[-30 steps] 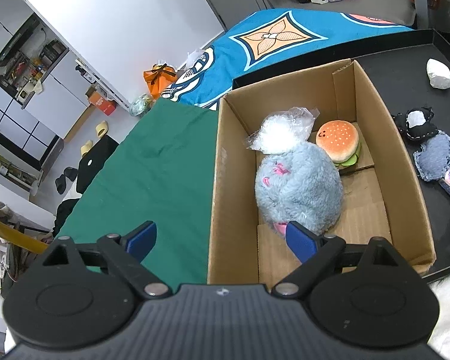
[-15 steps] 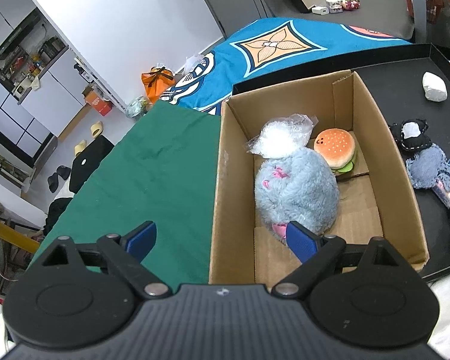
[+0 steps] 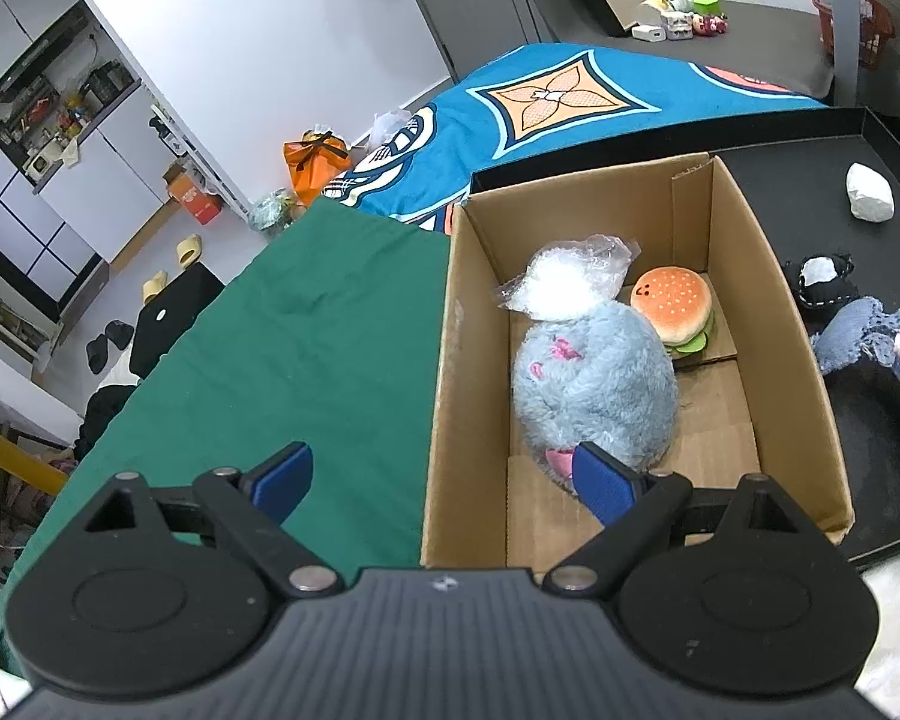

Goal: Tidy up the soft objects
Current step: 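Close the right gripper on the blue tissue pack and lift it, then carry the tissue pack with the right gripper and release it into the box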

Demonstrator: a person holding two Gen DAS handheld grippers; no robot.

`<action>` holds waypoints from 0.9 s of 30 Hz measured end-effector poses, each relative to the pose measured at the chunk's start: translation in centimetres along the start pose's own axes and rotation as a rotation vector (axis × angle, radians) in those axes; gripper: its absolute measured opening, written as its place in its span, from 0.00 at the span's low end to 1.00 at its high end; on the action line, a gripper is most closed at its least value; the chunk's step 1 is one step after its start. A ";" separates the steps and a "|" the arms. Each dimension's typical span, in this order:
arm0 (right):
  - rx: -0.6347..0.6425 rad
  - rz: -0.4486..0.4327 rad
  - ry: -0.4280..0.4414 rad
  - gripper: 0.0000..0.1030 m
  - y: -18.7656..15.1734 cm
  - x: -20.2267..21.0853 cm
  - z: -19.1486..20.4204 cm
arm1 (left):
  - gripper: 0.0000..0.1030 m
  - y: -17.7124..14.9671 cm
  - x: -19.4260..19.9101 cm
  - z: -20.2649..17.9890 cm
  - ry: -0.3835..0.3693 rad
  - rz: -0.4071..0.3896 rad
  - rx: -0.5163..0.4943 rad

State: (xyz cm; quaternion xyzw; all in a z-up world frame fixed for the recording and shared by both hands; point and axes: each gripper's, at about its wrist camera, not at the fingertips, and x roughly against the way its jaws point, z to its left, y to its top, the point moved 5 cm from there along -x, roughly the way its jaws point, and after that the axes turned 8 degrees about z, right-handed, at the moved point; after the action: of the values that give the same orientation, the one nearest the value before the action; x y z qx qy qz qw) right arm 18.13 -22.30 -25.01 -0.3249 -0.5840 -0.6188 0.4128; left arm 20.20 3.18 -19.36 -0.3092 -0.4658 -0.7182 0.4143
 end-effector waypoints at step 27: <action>0.115 -0.115 0.023 0.53 5.8 3.7 6.3 | 0.90 -0.1 -1.1 1.7 -0.104 0.026 0.103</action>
State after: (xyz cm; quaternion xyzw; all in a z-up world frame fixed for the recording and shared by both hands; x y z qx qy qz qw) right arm 21.17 -16.39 -18.40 -0.2597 -0.6315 -0.6106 0.4011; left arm 20.71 5.08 -19.64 -0.3303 -0.5190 -0.6708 0.4142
